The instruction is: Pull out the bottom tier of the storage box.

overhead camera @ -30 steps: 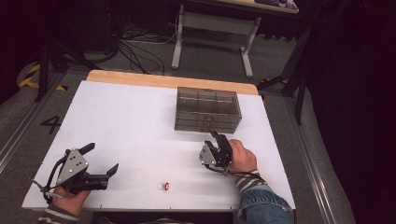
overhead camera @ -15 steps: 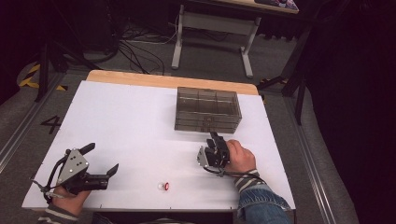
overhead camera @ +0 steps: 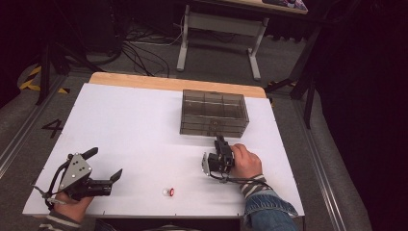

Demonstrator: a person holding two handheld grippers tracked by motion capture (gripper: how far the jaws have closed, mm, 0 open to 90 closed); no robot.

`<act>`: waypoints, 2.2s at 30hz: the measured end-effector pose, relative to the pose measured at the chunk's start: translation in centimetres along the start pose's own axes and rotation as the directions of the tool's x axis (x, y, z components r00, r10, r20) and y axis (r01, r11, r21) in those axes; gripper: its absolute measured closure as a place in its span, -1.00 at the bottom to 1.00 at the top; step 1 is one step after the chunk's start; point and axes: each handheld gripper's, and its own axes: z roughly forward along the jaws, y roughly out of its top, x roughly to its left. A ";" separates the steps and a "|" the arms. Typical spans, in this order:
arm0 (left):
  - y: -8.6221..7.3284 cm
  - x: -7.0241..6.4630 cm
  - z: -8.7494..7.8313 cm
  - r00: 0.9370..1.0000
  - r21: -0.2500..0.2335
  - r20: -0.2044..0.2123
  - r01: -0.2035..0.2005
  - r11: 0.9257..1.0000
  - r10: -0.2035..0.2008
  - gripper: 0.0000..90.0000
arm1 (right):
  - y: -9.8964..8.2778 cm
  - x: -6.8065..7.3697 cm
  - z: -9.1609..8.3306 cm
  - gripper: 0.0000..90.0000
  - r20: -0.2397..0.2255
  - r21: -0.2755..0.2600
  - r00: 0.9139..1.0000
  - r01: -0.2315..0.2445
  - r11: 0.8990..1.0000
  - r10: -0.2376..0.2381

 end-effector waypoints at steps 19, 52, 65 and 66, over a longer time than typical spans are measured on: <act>0.0 0.0 0.1 1.000 0.003 0.002 0.000 1.000 0.000 -0.99 | 0.2 0.7 0.8 0.59 0.015 0.022 0.999 0.035 0.999 -0.036; 0.0 0.0 0.1 1.000 0.004 0.008 -0.002 1.000 0.002 -0.99 | 0.6 1.8 3.6 0.73 0.003 0.071 0.997 0.077 0.994 -0.077; 0.0 0.0 0.1 1.000 0.002 0.009 -0.001 1.000 0.001 -0.99 | 0.7 1.8 3.7 0.74 0.004 0.085 0.997 0.077 0.993 -0.078; 0.0 0.0 0.1 1.000 0.003 0.009 -0.005 1.000 0.005 -0.99 | 0.7 1.8 3.7 0.75 0.002 0.086 0.997 0.076 0.993 -0.077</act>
